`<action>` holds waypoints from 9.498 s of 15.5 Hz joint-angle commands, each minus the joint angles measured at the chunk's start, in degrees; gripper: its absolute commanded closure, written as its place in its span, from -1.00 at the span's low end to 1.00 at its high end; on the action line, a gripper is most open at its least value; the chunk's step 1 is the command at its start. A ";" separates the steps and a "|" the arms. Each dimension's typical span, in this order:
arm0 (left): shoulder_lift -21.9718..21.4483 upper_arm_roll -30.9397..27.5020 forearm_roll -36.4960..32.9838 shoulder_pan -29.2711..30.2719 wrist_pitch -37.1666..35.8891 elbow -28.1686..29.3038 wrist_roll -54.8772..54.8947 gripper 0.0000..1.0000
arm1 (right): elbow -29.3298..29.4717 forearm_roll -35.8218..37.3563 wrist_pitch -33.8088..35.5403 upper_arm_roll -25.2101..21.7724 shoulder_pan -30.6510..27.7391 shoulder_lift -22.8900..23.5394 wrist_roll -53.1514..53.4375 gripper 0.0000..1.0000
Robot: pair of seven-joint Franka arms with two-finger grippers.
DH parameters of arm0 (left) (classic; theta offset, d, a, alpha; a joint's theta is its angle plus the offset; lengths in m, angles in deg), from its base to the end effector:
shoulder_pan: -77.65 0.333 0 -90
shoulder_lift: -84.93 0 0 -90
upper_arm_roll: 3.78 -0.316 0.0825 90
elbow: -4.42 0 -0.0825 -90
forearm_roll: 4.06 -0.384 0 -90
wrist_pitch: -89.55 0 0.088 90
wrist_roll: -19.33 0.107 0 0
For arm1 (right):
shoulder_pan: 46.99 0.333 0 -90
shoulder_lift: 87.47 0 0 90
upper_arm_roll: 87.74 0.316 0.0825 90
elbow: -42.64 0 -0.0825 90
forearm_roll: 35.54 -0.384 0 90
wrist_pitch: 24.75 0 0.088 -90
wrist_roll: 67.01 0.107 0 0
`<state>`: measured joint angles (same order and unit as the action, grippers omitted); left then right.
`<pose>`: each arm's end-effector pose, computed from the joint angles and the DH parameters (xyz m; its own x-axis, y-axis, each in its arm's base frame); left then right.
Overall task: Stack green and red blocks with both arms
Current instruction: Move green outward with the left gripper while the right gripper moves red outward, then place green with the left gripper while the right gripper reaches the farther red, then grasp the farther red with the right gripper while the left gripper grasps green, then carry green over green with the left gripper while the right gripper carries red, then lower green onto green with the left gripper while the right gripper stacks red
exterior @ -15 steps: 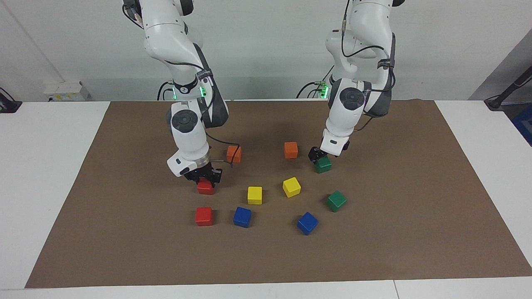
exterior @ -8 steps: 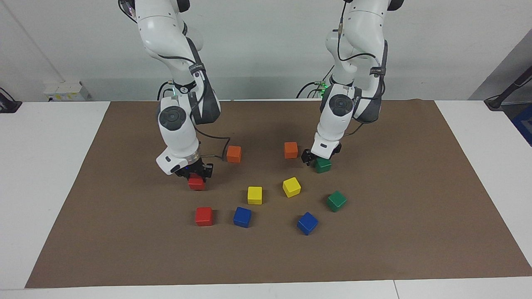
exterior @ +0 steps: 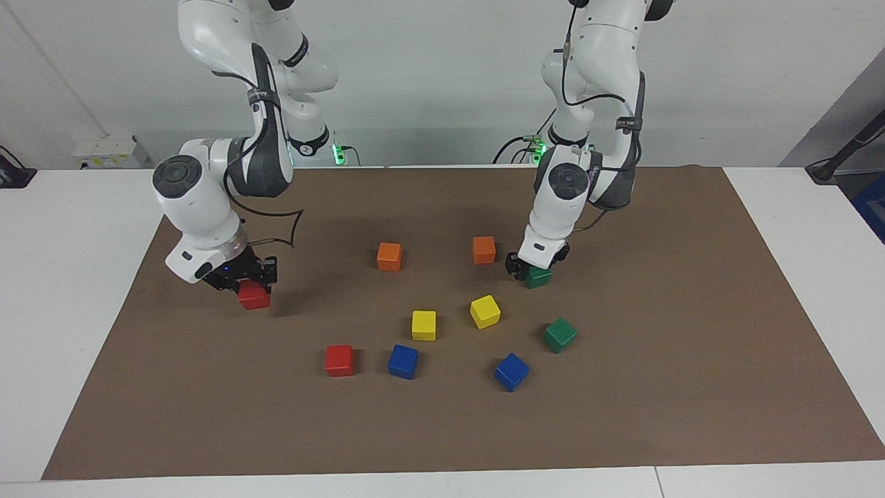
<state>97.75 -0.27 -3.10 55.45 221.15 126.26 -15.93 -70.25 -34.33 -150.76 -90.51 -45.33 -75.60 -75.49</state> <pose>0.5081 -0.2446 0.3003 0.9823 0.1783 -0.0582 0.1780 -0.9840 -0.0099 0.5984 -0.0114 0.3692 0.9897 0.1418 0.0176 0.1412 -0.9895 0.0302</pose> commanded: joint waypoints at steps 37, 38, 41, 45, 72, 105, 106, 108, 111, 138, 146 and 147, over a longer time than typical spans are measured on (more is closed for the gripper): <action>6.60 -0.70 -0.87 27.91 -2.93 -10.13 40.70 -1.00 | 33.32 1.16 13.86 1.18 10.83 21.07 24.57 -1.00; 6.60 -0.79 -0.87 27.91 -3.45 -10.39 40.61 -1.00 | 35.17 1.33 13.86 1.18 11.44 22.74 24.39 -1.00; 5.81 -1.05 -0.87 27.47 -6.86 -14.93 40.18 -1.00 | 40.10 1.42 13.86 1.27 11.97 27.05 24.04 -1.00; 12.83 -1.14 -0.87 20.38 -23.91 -37.51 21.68 -1.00 | 43.19 1.42 13.60 2.58 11.88 29.69 22.55 -1.00; 17.68 -3.60 -3.95 4.18 -3.64 -27.71 -12.65 -1.00 | 37.30 0.10 4.01 2.76 10.92 30.66 18.76 1.00; 1.51 -5.71 -0.08 22.72 -15.70 -18.68 41.94 1.00 | 6.10 1.07 -0.20 2.50 -2.79 4.82 -5.85 1.00; 1.24 -5.71 0.01 22.63 -13.94 -17.00 41.41 1.00 | 5.92 1.07 -0.99 2.50 -2.97 4.91 -5.93 1.00; 0.80 -5.80 0.01 22.72 -12.60 -15.67 40.26 1.00 | 5.92 1.07 -2.40 2.50 -3.23 5.09 -5.93 1.00; 0.89 -5.80 0.01 22.55 -11.55 -14.79 40.00 1.00 | 5.75 0.98 -3.01 2.50 -3.32 5.18 -4.71 1.00; 1.77 -5.80 -0.08 22.63 -6.80 -11.71 39.65 -1.00 | 4.60 0.45 -3.38 2.58 -3.76 4.56 -1.10 -1.00; -3.22 -5.80 -0.08 22.37 -19.60 -17.68 39.21 -1.00 | 10.40 0.19 12.52 2.67 -2.97 -4.12 2.33 -1.00; -5.24 -5.89 -0.08 22.28 -22.07 -17.86 39.21 -1.00 | 10.41 0.19 14.63 2.67 -3.06 -5.79 2.24 -1.00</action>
<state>97.08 -5.91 -3.92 78.09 204.62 108.86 23.17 -59.22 -33.86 -139.81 -88.25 -48.08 -77.31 -74.18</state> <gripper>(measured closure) 0.000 0.000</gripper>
